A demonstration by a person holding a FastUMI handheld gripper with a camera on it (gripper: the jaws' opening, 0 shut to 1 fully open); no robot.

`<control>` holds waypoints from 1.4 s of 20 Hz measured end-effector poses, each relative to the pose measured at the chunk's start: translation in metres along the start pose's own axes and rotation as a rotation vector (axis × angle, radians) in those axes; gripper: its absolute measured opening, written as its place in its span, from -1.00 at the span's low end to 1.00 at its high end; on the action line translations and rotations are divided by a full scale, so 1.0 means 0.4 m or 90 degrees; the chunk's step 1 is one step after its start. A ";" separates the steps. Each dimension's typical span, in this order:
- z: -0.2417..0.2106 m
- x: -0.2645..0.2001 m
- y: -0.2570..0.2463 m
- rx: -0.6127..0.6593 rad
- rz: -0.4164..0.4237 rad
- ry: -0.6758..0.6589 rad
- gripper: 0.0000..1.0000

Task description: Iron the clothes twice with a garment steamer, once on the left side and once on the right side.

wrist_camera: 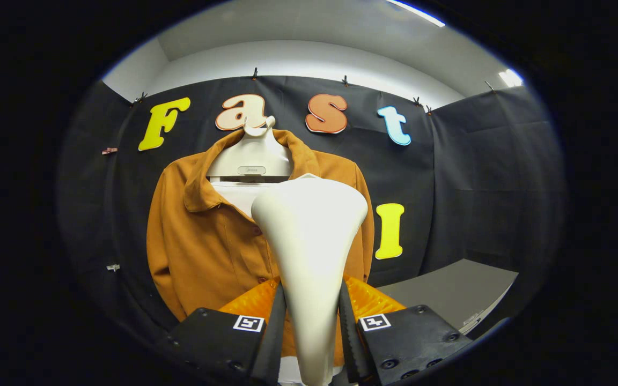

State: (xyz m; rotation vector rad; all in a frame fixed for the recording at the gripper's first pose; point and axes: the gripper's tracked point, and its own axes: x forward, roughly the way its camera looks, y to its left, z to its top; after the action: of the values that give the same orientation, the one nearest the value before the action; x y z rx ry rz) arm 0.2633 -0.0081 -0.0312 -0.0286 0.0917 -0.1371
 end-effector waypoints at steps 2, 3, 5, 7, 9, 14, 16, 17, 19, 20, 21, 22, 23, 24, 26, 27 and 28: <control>0.001 -0.002 -0.005 0.001 0.001 -0.001 0.00; 0.000 -0.001 -0.008 0.001 0.001 -0.001 0.00; 0.003 -0.002 -0.008 0.002 0.002 -0.003 0.00; 0.002 -0.005 -0.010 0.001 0.001 -0.004 0.00; 0.003 -0.005 -0.012 0.002 0.002 -0.004 0.00; 0.004 -0.006 -0.012 0.000 0.003 -0.004 0.00; 0.004 -0.004 -0.013 0.000 0.004 -0.003 0.00; 0.004 -0.001 -0.013 -0.001 0.005 -0.003 0.00; 0.004 0.001 -0.019 -0.002 0.004 -0.003 0.00; 0.005 0.003 -0.019 -0.001 0.003 -0.003 0.00; 0.004 0.006 -0.019 0.000 0.003 -0.003 0.00; 0.004 0.006 -0.022 0.000 0.004 -0.002 0.00; 0.002 0.007 -0.024 0.000 0.005 -0.001 0.00; 0.002 0.006 -0.025 0.000 0.006 -0.001 0.00; 0.001 0.009 -0.030 0.001 0.007 0.000 0.00; 0.000 0.012 -0.031 0.001 0.008 0.001 0.00; -0.002 0.012 -0.031 0.001 0.008 0.002 0.00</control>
State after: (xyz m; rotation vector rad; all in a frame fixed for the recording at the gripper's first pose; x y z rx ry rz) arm 0.2662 -0.0210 -0.0320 -0.0263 0.0949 -0.1241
